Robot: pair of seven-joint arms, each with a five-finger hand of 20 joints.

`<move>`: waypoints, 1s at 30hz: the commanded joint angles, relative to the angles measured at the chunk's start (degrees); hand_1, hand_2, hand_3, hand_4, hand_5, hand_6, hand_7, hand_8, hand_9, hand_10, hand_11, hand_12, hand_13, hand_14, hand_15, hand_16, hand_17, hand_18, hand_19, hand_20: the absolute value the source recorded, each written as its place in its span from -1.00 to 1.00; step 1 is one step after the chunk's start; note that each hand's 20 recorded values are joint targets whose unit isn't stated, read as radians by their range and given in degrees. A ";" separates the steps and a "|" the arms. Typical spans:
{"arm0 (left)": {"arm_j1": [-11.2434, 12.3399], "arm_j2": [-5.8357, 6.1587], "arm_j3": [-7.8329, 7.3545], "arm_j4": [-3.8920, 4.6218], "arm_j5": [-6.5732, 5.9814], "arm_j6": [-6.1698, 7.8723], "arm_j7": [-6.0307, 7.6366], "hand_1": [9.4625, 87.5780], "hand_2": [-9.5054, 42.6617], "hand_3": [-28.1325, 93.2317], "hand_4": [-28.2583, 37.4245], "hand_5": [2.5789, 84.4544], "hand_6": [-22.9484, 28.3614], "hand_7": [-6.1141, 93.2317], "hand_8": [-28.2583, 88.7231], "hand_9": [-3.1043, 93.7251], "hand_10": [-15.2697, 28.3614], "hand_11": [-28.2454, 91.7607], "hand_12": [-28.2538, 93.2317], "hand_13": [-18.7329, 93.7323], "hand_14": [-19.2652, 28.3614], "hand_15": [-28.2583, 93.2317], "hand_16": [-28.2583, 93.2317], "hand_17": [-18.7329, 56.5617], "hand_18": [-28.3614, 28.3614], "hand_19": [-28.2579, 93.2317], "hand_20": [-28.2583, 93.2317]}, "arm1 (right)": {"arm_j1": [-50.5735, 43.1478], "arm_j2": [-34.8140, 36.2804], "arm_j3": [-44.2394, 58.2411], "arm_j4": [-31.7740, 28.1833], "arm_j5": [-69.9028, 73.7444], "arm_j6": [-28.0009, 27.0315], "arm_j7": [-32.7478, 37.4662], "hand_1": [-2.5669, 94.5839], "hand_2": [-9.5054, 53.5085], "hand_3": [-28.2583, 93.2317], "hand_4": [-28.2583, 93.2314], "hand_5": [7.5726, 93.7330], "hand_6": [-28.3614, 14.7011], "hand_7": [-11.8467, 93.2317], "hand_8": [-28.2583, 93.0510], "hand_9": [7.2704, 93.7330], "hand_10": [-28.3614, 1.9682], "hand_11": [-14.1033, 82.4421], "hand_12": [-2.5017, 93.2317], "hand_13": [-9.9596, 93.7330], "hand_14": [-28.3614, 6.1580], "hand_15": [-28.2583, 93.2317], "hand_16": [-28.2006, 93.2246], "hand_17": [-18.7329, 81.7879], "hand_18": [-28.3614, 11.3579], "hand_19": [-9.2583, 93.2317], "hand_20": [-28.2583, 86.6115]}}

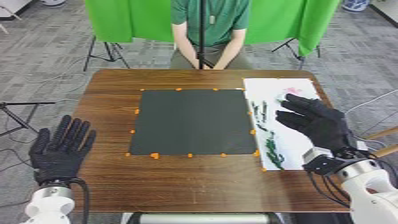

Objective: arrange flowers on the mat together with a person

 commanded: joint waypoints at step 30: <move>-3.49 2.75 1.33 0.13 1.54 -1.02 1.16 -0.51 -0.09 0.70 -1.00 0.19 0.16 -0.60 -0.71 -0.11 0.30 -0.19 -0.44 -0.16 0.37 -0.03 -0.70 -0.60 0.43 0.12 -0.42 | -0.41 0.22 0.24 -0.05 0.49 1.02 -0.64 -0.56 -0.39 0.76 -0.96 -0.07 0.22 -0.41 -0.75 -0.13 0.07 -0.60 -0.67 -0.10 -0.16 -0.35 -0.28 -0.39 -0.28 -0.41 -0.32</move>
